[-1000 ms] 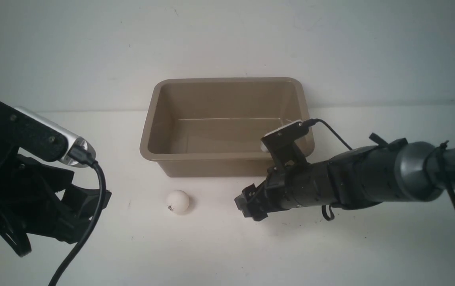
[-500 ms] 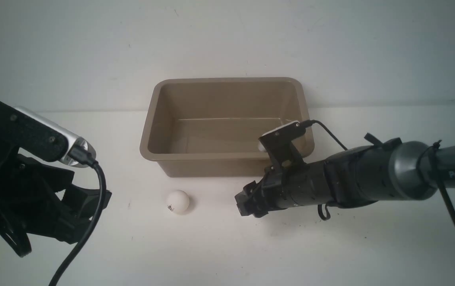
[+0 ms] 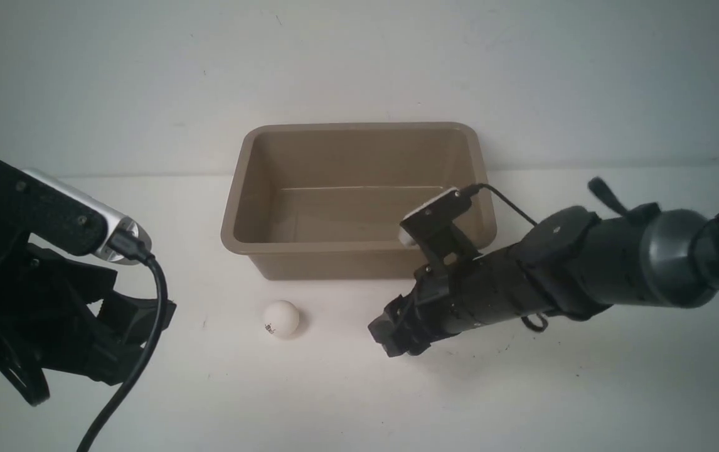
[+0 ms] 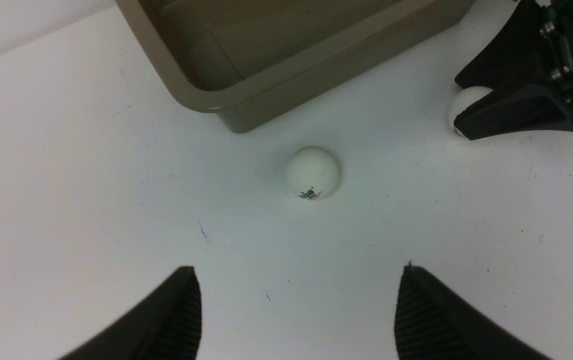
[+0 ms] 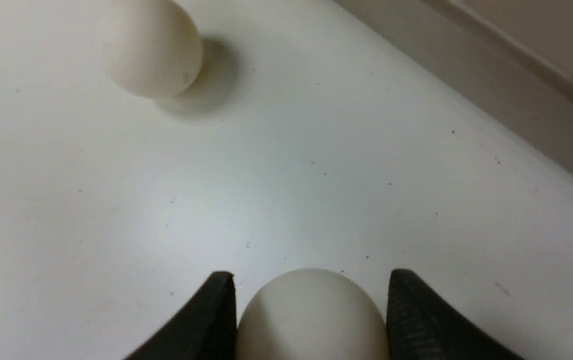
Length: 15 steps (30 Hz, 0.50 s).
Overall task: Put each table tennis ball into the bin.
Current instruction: Use the right arm to clamp the table tennis ball closest to it, then use the right arm to put the table tennis ball into the box
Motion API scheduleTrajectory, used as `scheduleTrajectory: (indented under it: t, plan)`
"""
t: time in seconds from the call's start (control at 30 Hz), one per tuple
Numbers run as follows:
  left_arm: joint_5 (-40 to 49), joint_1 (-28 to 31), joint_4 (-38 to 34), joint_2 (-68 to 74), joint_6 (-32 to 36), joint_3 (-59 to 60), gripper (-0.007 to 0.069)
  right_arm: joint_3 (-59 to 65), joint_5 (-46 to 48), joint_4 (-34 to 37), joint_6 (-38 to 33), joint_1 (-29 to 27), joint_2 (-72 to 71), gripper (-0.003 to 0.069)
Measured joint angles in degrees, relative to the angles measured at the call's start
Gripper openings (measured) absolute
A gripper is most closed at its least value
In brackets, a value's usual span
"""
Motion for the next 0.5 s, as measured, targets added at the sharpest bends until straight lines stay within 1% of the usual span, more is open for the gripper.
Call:
scheduleTrajectory:
  t: [0.03, 0.07, 0.1, 0.13, 0.2, 0.27, 0.33, 0.4, 0.5]
  plan:
    - [0.0, 0.0, 0.0, 0.0, 0.0, 0.0, 0.0468, 0.0, 1.2, -6.2, 4.0, 0.0, -1.9, 0.0351]
    - [0.0, 0.0, 0.0, 0.0, 0.0, 0.0, 0.0468, 0.0, 2.0, -9.3, 6.7, 0.0, -3.2, 0.0351]
    - [0.0, 0.0, 0.0, 0.0, 0.0, 0.0, 0.0468, 0.0, 2.4, -11.2, 8.2, 0.0, -4.0, 0.0351]
    - [0.0, 0.0, 0.0, 0.0, 0.0, 0.0, 0.0468, 0.0, 3.3, -14.5, 11.4, 0.0, -6.0, 0.0351]
    - [0.0, 0.0, 0.0, 0.0, 0.0, 0.0, 0.0468, 0.0, 4.2, -18.2, 14.3, 0.0, -8.8, 0.0351]
    - [0.0, 0.0, 0.0, 0.0, 0.0, 0.0, 0.0468, 0.1, 4.8, -20.3, 15.8, 0.0, -12.1, 0.0351]
    - [0.0, 0.0, 0.0, 0.0, 0.0, 0.0, 0.0468, 0.0, 4.4, -20.7, 15.9, 0.0, -14.5, 0.0351]
    - [0.0, 0.0, 0.0, 0.0, 0.0, 0.0, 0.0468, -0.5, 2.7, -20.7, 15.4, 0.0, -16.4, 0.0351]
    - [0.0, 0.0, 0.0, 0.0, 0.0, 0.0, 0.0468, -3.0, -2.3, -20.7, 13.7, 0.0, -16.7, 0.0351]
